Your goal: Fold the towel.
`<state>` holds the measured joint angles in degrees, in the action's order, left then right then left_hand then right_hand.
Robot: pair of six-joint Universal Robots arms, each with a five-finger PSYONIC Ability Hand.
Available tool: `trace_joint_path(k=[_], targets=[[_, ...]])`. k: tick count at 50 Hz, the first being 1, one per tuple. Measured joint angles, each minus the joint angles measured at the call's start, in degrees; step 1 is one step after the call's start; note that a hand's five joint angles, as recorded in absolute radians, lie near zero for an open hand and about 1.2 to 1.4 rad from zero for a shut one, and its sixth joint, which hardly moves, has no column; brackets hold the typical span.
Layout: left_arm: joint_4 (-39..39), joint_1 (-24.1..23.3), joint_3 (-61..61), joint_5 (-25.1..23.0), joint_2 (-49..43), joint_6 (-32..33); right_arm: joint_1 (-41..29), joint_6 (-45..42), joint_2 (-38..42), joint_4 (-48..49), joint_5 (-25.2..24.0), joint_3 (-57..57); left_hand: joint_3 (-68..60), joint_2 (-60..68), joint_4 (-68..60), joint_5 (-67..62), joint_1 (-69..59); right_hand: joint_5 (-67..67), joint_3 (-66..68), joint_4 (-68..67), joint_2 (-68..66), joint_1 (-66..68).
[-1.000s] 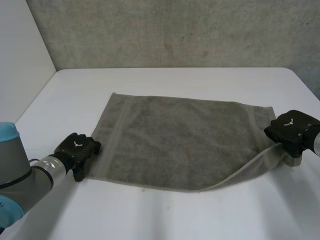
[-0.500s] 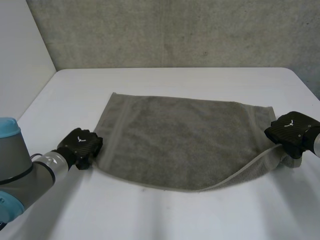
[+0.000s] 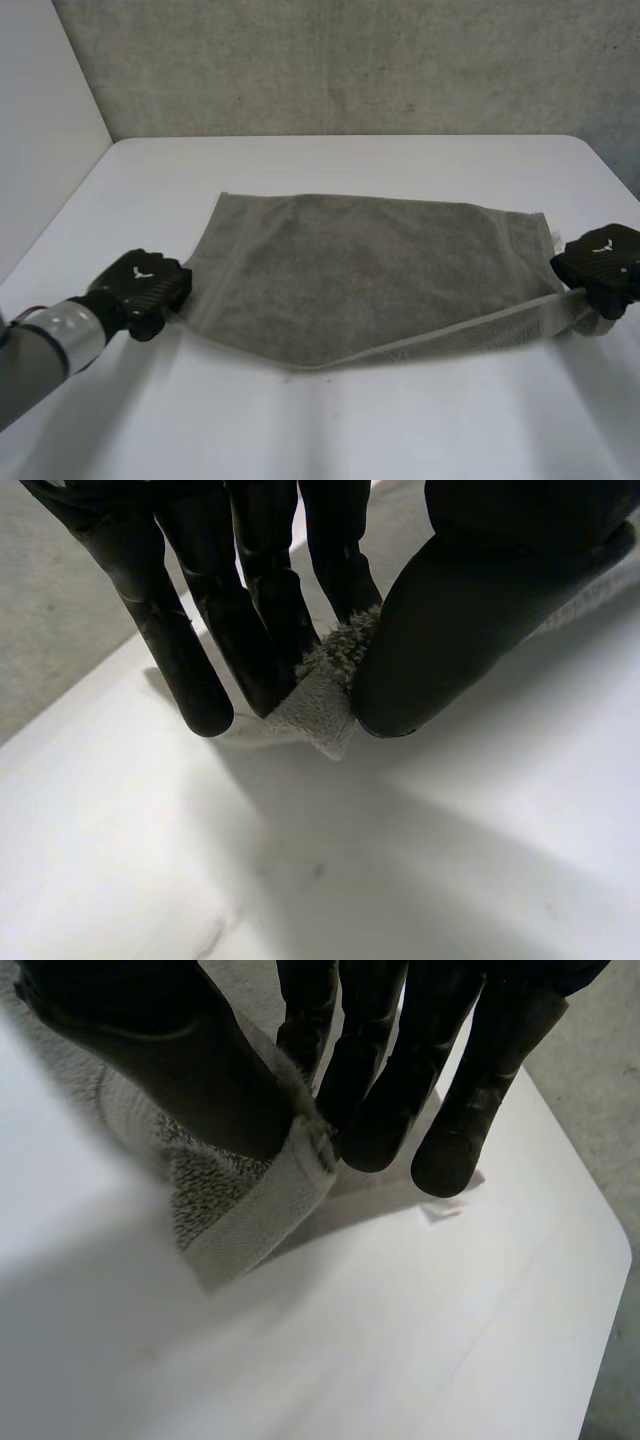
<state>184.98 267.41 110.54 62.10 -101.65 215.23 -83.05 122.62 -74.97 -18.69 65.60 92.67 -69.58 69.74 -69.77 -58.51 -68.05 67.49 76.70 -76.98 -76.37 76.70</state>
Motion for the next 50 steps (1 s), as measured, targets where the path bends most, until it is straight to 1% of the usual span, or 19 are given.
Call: trace_joint_path(k=[3, 8, 11, 15, 19, 23, 25, 27, 28, 32, 34, 35, 38, 41, 50], targets=[[-2.81, 1.68, 2.69, -0.34, 5.98, 0.21, 1.58, -0.54, -2.54, -2.27, -0.72, 1.59, 0.00, 0.00, 0.00, -0.01, 0.00, 0.00, 0.00, 0.00, 0.00, 0.00], [-6.21, 2.71, 6.67, -0.40, 14.83, 0.28, 4.32, -2.96, -6.54, -6.50, -2.99, 3.55, 0.00, 0.00, -0.01, 0.00, 0.00, -0.01, 0.00, 0.00, 0.00, 0.00], [-9.45, 2.94, 9.58, -0.41, 22.08, 0.24, 7.50, -6.94, -10.53, -11.21, -6.16, 5.33, 0.00, 0.00, -0.01, 0.00, 0.00, -0.01, 0.00, 0.00, 0.00, 0.00], [-12.84, 2.91, 11.40, -0.40, 27.64, 0.20, 11.37, -12.87, -14.27, -16.97, -10.16, 7.14, 0.00, 0.02, -0.01, 0.00, -0.01, 0.00, -0.03, -0.14, 0.00, 0.00], [-14.76, 2.84, 12.00, -0.40, 30.25, 0.20, 14.45, -17.88, -16.29, -21.31, -13.36, 7.89, 0.00, 0.02, -0.01, 0.00, -0.02, 0.00, -0.03, -0.14, 0.00, 0.00], [-14.04, 3.04, 10.74, -0.71, 29.23, 0.21, 16.27, -20.72, -16.44, -23.46, -15.91, 6.59, 0.00, 0.03, -0.01, 0.00, -0.05, 0.00, -0.03, -0.14, 0.00, 0.00], [-13.04, 2.93, 9.72, -0.79, 27.46, 0.10, 16.34, -20.57, -15.49, -23.28, -16.24, 5.56, 0.00, 0.03, -0.01, -0.07, -0.05, 0.00, -0.03, -0.14, 0.00, 0.00], [-10.31, 1.80, 6.26, -0.78, 21.60, -0.63, 15.83, -18.23, -11.09, -22.22, -16.31, 1.47, 0.00, 0.04, -0.02, -0.08, -0.05, 0.00, -0.03, -0.14, 0.00, 0.00], [-9.73, 1.43, 5.34, -0.75, 20.14, -0.89, 15.63, -17.60, -10.14, -22.02, -16.27, 0.53, 0.00, 0.04, -0.02, -0.16, -0.05, 0.00, -0.03, -0.14, 0.00, 0.00], [-6.49, -1.67, -2.04, -0.07, 9.34, -3.36, 12.80, -10.83, -1.02, -20.28, -15.03, -8.70, -0.01, 0.04, -0.02, -0.22, -0.23, 0.00, -0.03, -0.14, 0.00, 0.00], [-5.67, -3.43, -7.13, 1.25, 3.27, -5.09, 9.73, -6.79, 4.32, -19.59, -13.25, -14.82, -0.02, 0.05, -0.02, -0.23, -0.24, 0.00, -0.03, -0.14, 0.00, 0.00], [-5.55, -3.89, -8.65, 1.72, 1.55, -5.57, 8.91, -5.84, 5.64, -19.47, -12.77, -16.30, -0.02, 0.05, -0.02, -0.23, -0.24, 0.00, -0.03, -0.14, 0.00, 0.00], [-5.10, -5.93, -17.24, 4.80, -7.23, -7.79, 3.84, -0.66, 13.62, -17.88, -9.10, -25.76, -0.03, 0.06, -0.02, -0.24, -0.25, 0.00, -0.03, -0.14, 0.00, -0.01], [-4.94, -7.12, -24.17, 7.31, -13.72, -9.50, 0.50, 2.74, 19.37, -16.05, -6.23, -32.45, -0.03, 0.06, -0.02, -0.24, -0.25, -0.01, -0.03, -0.14, 0.00, -0.01], [-4.30, -9.75, -41.48, 11.94, -27.94, -13.82, -6.17, 9.58, 32.40, -10.03, 0.28, -47.88, -0.05, 0.07, -0.03, -0.24, -0.25, 0.00, -0.03, -0.14, 0.00, -0.01]])
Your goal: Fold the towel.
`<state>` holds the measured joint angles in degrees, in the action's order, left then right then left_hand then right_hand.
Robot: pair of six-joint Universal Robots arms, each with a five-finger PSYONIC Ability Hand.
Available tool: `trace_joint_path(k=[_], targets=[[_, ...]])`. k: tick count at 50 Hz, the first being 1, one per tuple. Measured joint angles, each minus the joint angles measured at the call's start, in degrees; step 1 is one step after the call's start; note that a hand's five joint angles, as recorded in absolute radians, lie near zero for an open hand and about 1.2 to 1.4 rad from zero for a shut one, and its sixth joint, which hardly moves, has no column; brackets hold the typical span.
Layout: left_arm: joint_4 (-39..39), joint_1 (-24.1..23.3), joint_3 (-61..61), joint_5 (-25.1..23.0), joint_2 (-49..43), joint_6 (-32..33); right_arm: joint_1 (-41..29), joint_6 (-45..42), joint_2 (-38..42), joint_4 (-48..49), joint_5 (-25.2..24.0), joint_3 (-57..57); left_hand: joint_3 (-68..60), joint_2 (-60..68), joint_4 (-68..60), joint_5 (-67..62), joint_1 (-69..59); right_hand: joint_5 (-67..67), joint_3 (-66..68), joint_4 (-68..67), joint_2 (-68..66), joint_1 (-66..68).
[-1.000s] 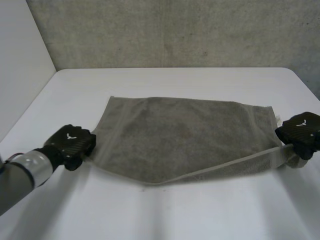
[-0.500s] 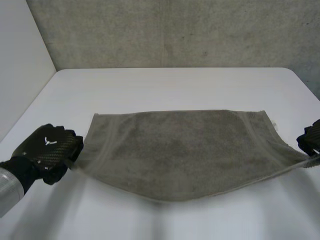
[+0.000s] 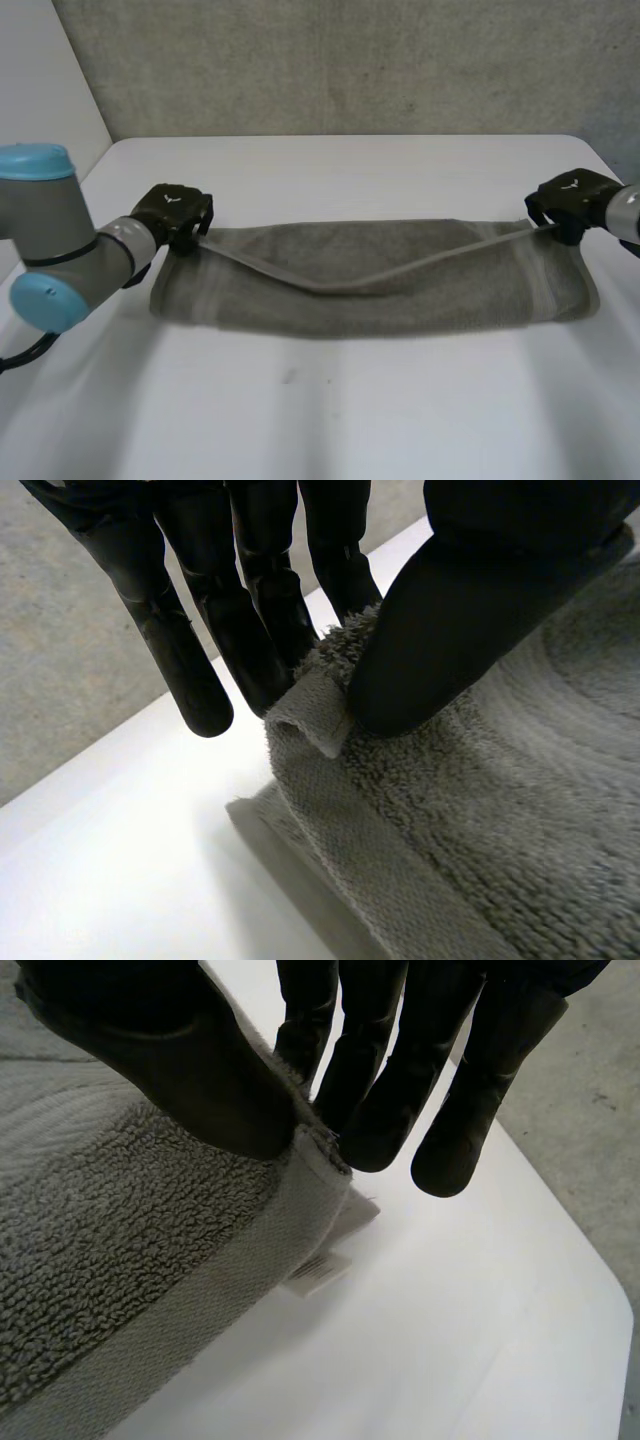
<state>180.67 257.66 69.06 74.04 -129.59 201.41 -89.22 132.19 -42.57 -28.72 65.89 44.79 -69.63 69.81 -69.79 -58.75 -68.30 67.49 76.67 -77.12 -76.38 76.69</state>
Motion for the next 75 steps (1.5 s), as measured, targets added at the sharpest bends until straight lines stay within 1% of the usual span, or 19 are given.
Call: trace_joint_path(k=[9, 13, 18, 26, 37, 38, 39, 40, 41, 42, 44, 46, 48, 55, 61, 63, 65, 70, 75], targets=[[-0.50, -1.13, -15.06, 6.36, -10.95, -0.40, -4.06, 1.83, 10.98, 3.52, 5.44, -13.72, 0.00, 0.00, 0.00, 0.00, 0.00, 0.00, 0.00, 0.00, 0.00, 0.00], [-0.88, -1.26, -19.30, 7.65, -14.05, -0.35, -5.05, 1.91, 15.09, 4.08, 6.93, -19.06, 0.00, 0.00, 0.00, 0.00, 0.00, 0.00, 0.00, 0.00, 0.00, 0.00], [-1.24, -1.34, -22.73, 8.16, -16.75, -0.31, -5.68, 1.93, 19.24, 4.32, 8.10, -24.61, 0.00, 0.00, 0.00, 0.00, 0.00, 0.00, 0.00, 0.00, 0.00, 0.00], [-1.51, -1.37, -25.98, 8.91, -19.99, -0.25, -6.12, 1.92, 22.57, 6.55, 9.08, -28.99, 0.00, 0.00, 0.00, 0.00, 0.00, 0.00, 0.00, 0.00, 0.00, 0.00], [-1.61, -1.42, -27.65, 9.12, -21.90, -0.29, -6.70, 1.87, 23.89, 12.96, 11.54, -29.17, 0.26, -0.41, 0.43, 0.00, 0.00, 0.00, 0.00, 0.00, 0.00, 0.00], [-1.64, -1.44, -27.75, 9.12, -21.94, -0.32, -6.82, 1.87, 24.01, 13.35, 11.86, -29.14, 7.26, -7.49, 7.47, 6.09, 5.91, -7.83, -7.31, 7.44, 7.36, -7.32], [-1.70, -1.47, -27.82, 9.12, -21.96, -0.34, -6.95, 1.87, 24.12, 13.58, 12.12, -29.10, 18.41, -18.78, 18.67, 15.99, 17.08, -18.51, -17.73, 17.78, 18.08, -17.82], [-1.74, -1.51, -27.85, 9.12, -21.96, -0.35, -7.06, 1.87, 24.18, 13.68, 12.27, -29.07, 22.62, -23.08, 22.97, 21.91, 22.72, -24.71, -23.68, 23.69, 25.34, -25.11], [-1.84, -1.61, -27.91, 9.14, -21.93, -0.38, -7.29, 1.87, 24.29, 13.80, 12.54, -29.00, 35.29, -37.50, 35.77, 35.30, 35.13, -36.98, -36.35, 36.18, 37.18, -36.84], [-1.94, -1.72, -27.93, 9.16, -21.87, -0.40, -7.55, 1.87, 24.34, 13.86, 12.76, -28.94, 44.95, -45.88, 45.50, 45.28, 43.22, -47.98, -45.39, 45.15, 46.32, -45.88], [-2.14, -1.96, -27.92, 9.20, -21.69, -0.47, -8.05, 1.87, 24.33, 13.88, 13.09, -28.84, 52.69, -52.82, 52.75, 51.00, 51.55, -60.62, -58.28, 57.65, 58.58, -58.25], [-2.33, -2.16, -27.89, 9.23, -21.41, -0.60, -8.45, 1.88, 24.24, 13.85, 13.31, -28.79, 55.57, -55.71, 55.60, 53.56, 53.81, -63.94, -62.03, 61.85, 61.76, -61.75], [-2.66, -2.42, -27.70, 9.26, -20.63, -1.07, -8.87, 1.98, 23.86, 13.76, 13.50, -28.80, 58.16, -58.43, 58.33, 55.96, 56.54, -63.94, -62.59, 62.04, 61.93, -63.08], [-3.48, -2.65, -25.55, 9.28, -16.14, -4.22, -9.17, 3.82, 20.48, 13.36, 13.54, -28.56, 59.79, -59.96, 59.88, 56.76, 58.11, -63.94, -62.59, 62.04, 61.93, -63.20], [-3.65, -2.57, -17.77, 8.89, -8.36, -7.11, -8.04, 11.03, 14.39, 11.56, 12.20, -25.23, 59.87, -60.06, 60.06, 56.98, 58.12, -63.94, -62.59, 62.04, 61.93, -63.40], [-3.32, -2.54, -13.81, 8.64, -5.12, -7.56, -7.21, 13.36, 11.66, 10.36, 10.99, -22.59, 59.87, -60.07, 60.06, 56.98, 58.12, -63.94, -62.59, 62.04, 61.93, -63.42], [-2.25, -2.53, -8.55, 8.40, -1.25, -7.76, -5.99, 14.98, 8.02, 9.07, 9.00, -18.00, 59.87, -60.10, 60.07, 56.98, 58.12, -63.94, -62.60, 62.04, 61.93, -63.43], [1.83, -2.51, 2.83, 8.12, 6.32, -7.74, -3.06, 15.89, -0.17, 7.64, 4.61, -5.24, 59.94, -60.14, 60.08, 56.98, 58.13, -63.94, -62.60, 62.04, 61.93, -63.46], [8.52, -2.47, 14.98, 8.05, 13.57, -7.57, 0.27, 14.47, -8.31, 10.54, 1.10, 10.58, 60.01, -60.25, 60.17, 56.98, 58.40, -63.82, -62.59, 62.03, 61.93, -63.18]])
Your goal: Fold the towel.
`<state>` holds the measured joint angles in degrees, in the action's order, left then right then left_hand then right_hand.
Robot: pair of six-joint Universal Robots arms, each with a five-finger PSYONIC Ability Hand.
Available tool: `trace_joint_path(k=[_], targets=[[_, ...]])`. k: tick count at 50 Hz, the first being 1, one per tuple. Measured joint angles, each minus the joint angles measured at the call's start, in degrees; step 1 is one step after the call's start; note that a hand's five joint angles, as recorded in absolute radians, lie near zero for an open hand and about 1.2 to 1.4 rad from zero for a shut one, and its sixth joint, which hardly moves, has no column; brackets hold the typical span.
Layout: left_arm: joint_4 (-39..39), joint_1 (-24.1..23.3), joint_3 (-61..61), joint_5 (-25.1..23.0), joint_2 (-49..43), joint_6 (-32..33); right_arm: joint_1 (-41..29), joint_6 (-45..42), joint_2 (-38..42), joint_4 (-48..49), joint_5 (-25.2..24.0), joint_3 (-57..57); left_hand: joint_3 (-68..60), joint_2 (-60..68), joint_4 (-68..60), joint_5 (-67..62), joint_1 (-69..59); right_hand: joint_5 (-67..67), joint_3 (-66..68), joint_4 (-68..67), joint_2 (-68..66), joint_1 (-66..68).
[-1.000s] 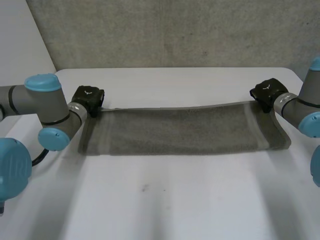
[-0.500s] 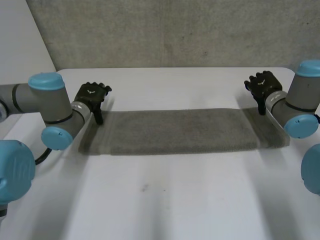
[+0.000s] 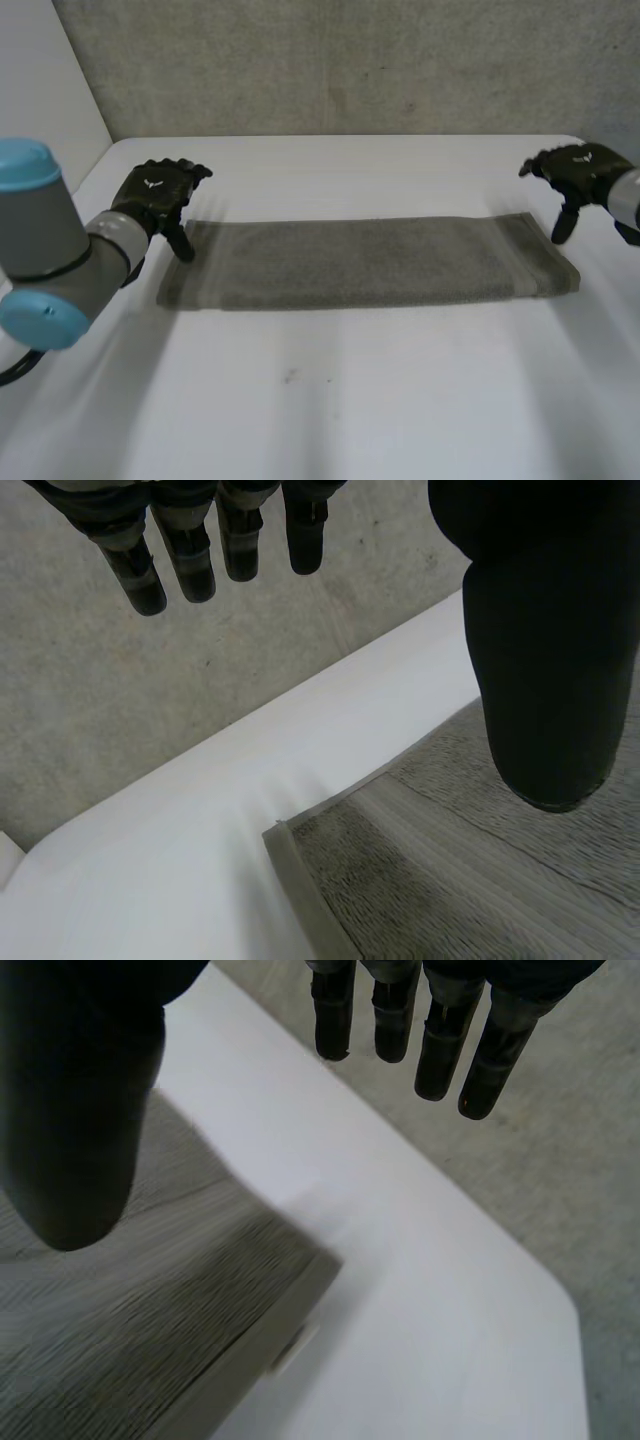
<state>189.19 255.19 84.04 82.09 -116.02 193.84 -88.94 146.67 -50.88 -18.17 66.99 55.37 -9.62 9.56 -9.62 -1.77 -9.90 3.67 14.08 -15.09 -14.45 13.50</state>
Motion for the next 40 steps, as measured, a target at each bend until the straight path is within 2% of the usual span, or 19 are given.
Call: trace_joint_path(k=[5, 9, 15, 21, 23, 26, 32, 40], targets=[[6.14, -0.05, 9.02, 0.05, 4.26, 0.00, 2.77, -3.19, -4.63, 6.93, -1.34, 13.84, 0.00, -0.04, 0.01, 0.01, 0.00, 0.66, 0.20, -0.14, -0.16, 1.21], [9.39, -0.25, 12.92, 0.11, 5.28, -0.03, 3.97, -5.36, -4.99, 12.07, -1.56, 20.29, 0.00, -0.04, 0.01, 0.01, 0.00, 3.85, 2.37, -1.13, -1.22, 3.33], [11.69, -0.78, 14.92, 0.17, 5.18, -0.04, 4.42, -7.08, -2.30, 16.63, -1.95, 24.01, 0.00, -0.04, 0.01, 0.01, 0.00, 10.86, 8.87, -8.55, -8.08, 9.82], [11.92, -0.96, 14.92, 0.13, 4.70, -0.04, 4.48, -7.32, 0.80, 19.59, -2.49, 24.12, 0.00, -0.04, 0.03, 0.01, 0.00, 28.11, 28.22, -26.13, -27.92, 28.96], [11.90, -0.98, 14.85, 0.11, 4.53, -0.04, 4.48, -7.27, 1.83, 20.90, -2.64, 23.86, 0.00, -0.04, 0.01, 0.01, 0.00, 48.67, 48.74, -46.81, -48.98, 49.55], [11.85, -1.00, 14.78, 0.09, 4.37, -0.04, 4.52, -7.18, 2.70, 22.36, -2.56, 23.50, 0.00, -0.04, 0.01, 0.01, 0.00, 62.14, 60.96, -60.64, -61.27, 61.15], [11.78, -1.01, 14.79, 0.08, 4.32, -0.04, 5.41, -6.81, 2.64, 24.86, -2.00, 23.20, 0.00, -0.04, 0.01, 0.01, 0.00, 62.94, 61.48, -61.84, -61.35, 61.91], [11.76, -0.98, 15.02, 0.09, 4.65, -0.04, 11.43, -7.45, -0.61, 26.65, -1.29, 21.81, 0.00, -0.05, 0.01, 0.01, 0.00, 62.94, 61.48, -61.84, -61.35, 62.21]])
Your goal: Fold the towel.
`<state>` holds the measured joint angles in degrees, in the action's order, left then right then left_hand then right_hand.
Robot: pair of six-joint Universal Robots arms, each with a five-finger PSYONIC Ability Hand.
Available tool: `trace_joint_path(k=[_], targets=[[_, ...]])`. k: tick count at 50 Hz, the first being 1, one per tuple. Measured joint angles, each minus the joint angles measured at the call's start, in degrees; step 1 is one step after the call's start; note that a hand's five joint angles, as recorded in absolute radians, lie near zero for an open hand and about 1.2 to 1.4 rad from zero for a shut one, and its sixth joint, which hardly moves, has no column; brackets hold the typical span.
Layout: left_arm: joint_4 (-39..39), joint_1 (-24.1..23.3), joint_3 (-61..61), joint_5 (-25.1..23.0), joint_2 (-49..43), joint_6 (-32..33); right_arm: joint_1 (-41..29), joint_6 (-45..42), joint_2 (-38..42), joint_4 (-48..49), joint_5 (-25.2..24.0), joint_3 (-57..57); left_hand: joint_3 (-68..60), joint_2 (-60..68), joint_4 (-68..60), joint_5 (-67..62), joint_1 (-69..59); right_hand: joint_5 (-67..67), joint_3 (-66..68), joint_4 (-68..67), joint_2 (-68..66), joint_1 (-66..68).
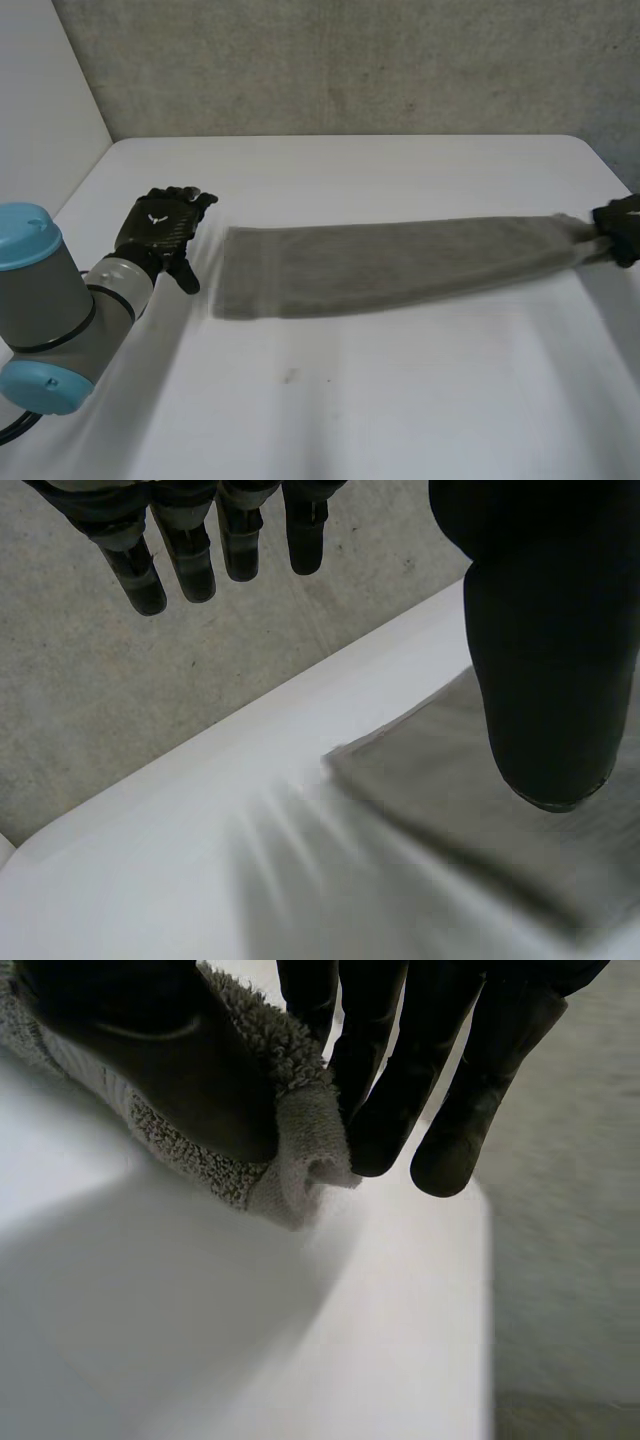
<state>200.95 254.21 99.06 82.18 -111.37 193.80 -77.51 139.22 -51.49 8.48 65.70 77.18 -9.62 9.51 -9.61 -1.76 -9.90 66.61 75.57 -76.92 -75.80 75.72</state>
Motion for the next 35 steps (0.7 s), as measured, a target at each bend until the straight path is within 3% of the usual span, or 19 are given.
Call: trace_joint_path(k=[7, 12, 19, 25, 35], targets=[[0.05, 0.06, 0.32, 0.00, 0.23, 0.00, 4.02, -3.87, -0.70, -2.95, 0.85, -5.95, 0.00, 0.00, 0.00, 0.00, 0.00, 0.00, 0.00, 0.00, 0.00, 0.09], [0.06, 0.13, 0.49, 0.00, 0.34, 0.00, 2.07, -5.14, -0.85, -6.60, 2.18, -11.23, 0.00, 0.00, 0.00, 0.00, 0.00, 0.00, 0.00, -0.01, 0.00, 0.22], [0.05, 0.25, 0.59, 0.00, 0.33, 0.00, -12.55, -3.30, -0.41, -9.07, 5.73, -19.45, 0.00, 0.00, 0.00, 0.00, 0.00, 0.12, 0.79, -0.01, 0.00, 0.24], [0.10, 0.54, 0.62, 0.01, 0.35, 0.00, -30.49, -2.82, 2.86, -8.82, 8.99, -25.24, 0.00, -0.01, 0.00, 0.00, 0.00, 0.12, 0.99, -0.01, 0.00, 0.36], [0.61, 0.79, 1.07, 0.02, 0.45, 0.00, -50.36, -3.72, 11.80, -6.93, 9.24, -27.94, 0.00, -0.01, 0.00, 0.00, 0.00, 0.12, 0.99, -0.01, 0.00, 0.41]])
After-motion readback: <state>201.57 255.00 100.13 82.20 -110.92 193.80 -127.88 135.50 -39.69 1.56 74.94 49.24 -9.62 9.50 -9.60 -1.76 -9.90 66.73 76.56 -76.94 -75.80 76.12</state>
